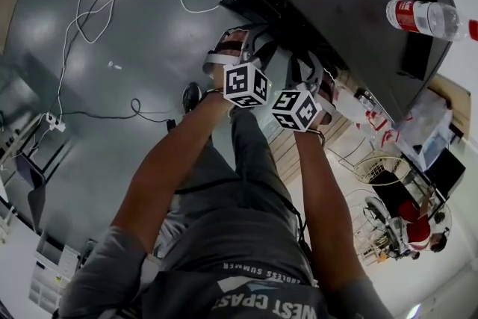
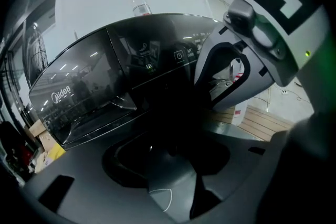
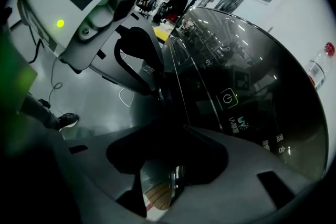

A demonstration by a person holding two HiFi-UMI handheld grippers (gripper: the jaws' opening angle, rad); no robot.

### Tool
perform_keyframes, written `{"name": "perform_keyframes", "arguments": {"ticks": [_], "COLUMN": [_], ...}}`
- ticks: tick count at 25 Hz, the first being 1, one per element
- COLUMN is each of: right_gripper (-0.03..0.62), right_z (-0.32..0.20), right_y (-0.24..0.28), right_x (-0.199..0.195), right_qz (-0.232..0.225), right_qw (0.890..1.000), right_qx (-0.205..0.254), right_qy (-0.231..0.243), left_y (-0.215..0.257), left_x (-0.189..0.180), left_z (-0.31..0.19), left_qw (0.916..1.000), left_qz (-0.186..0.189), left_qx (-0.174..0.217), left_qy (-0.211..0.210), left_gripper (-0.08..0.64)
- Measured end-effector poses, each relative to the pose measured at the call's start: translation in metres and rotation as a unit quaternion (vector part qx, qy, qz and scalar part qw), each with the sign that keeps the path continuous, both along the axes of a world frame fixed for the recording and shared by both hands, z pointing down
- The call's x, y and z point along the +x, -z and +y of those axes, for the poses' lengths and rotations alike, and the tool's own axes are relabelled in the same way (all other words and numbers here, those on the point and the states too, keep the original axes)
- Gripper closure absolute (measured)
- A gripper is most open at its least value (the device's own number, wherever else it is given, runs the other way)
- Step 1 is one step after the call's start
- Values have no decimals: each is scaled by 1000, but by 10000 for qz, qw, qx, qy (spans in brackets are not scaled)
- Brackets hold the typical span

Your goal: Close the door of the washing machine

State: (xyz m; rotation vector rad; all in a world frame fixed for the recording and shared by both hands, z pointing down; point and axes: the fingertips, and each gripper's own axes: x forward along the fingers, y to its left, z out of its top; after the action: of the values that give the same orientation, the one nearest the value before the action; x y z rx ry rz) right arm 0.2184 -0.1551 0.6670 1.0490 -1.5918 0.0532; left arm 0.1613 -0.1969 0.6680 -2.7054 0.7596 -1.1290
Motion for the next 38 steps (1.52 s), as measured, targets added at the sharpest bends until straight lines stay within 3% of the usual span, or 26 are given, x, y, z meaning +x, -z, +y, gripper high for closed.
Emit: {"name": "perform_keyframes", "arguments": {"ticks": [5, 11, 17, 29, 34, 38], "right_gripper": [393, 393, 393, 388, 383, 380], "right_z": [-2, -1, -4, -6, -7, -9], "right_y": [0, -2, 1, 1, 2, 2], "right_x": [2, 4, 3, 3, 0, 1], "right_qz": [-18, 50, -76, 90, 90, 138], "right_qw": [9992, 9988, 9970, 9951, 9930, 9936], "right_qx": [84, 31, 81, 65, 107, 141], "right_qy": [-401, -485, -769, -985, -1176, -1110], "left_y": [1, 0, 0, 0, -3, -1], "left_x": [2, 4, 3, 3, 3, 3], "left_z": [-1, -4, -5, -8, -11, -14], "left_qw": [9997, 9985, 9976, 9967, 9933, 9939], "left_qz": [-42, 12, 106, 201, 223, 268], "left_qx": [-172, -492, -670, -792, -1087, -998], "left_qy": [147, 255, 162, -36, -333, -383], "left_gripper": [342, 331, 324, 314, 284, 284]}}
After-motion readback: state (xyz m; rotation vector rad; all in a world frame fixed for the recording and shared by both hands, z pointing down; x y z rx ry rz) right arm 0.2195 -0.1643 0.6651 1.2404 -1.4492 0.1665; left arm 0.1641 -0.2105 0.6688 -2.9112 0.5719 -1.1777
